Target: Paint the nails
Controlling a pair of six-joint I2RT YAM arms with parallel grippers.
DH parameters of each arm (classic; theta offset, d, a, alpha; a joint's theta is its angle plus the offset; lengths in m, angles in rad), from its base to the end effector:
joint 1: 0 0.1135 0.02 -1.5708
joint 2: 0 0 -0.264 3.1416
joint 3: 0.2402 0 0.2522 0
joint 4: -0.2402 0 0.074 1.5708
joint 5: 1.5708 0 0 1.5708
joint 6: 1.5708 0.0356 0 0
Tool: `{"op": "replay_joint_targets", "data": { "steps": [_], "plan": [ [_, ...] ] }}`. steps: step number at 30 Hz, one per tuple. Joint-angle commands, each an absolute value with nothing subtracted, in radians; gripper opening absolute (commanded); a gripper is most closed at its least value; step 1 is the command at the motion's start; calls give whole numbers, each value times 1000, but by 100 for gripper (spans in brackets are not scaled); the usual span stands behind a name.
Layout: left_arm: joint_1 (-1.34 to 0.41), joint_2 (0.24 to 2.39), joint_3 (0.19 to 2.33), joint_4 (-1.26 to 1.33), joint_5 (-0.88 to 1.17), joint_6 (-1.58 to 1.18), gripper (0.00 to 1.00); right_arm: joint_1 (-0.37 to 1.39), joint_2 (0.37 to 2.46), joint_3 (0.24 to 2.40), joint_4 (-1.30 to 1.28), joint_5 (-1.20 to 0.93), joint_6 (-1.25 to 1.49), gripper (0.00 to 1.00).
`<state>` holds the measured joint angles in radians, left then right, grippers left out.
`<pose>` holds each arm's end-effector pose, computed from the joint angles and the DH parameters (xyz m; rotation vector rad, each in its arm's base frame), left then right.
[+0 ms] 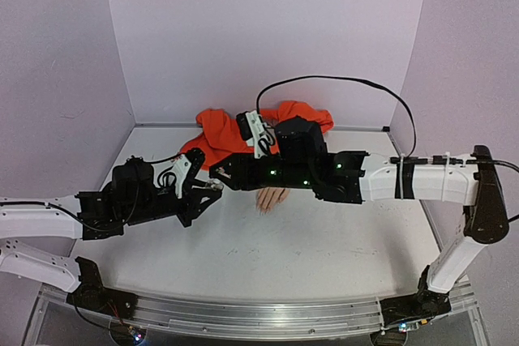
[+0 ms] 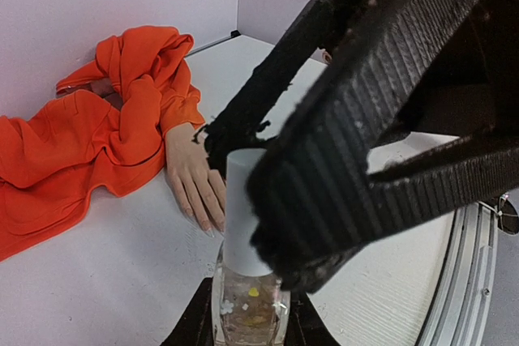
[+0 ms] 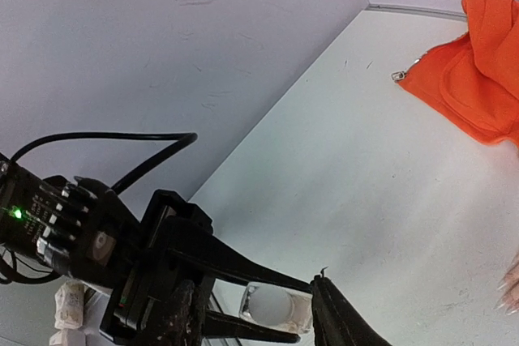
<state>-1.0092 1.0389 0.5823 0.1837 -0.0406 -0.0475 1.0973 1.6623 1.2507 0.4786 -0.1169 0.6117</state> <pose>0.1279 -0.2006 0.2573 0.8536 1.6995 -0.6938 0.1795 0.3594 0.3407 -0.5080 1.6121 1.4254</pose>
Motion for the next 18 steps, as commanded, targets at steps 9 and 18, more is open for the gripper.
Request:
{"op": "replay_joint_targets", "data": {
  "steps": [9,18],
  "plan": [
    [-1014,1020,609,233,-37,-21,0,1111,1720,1349,479,-152,587,23],
    [-1015,998,612,246,353,-2,0,1095,1562,1133,697,-861,112,0]
  ]
}}
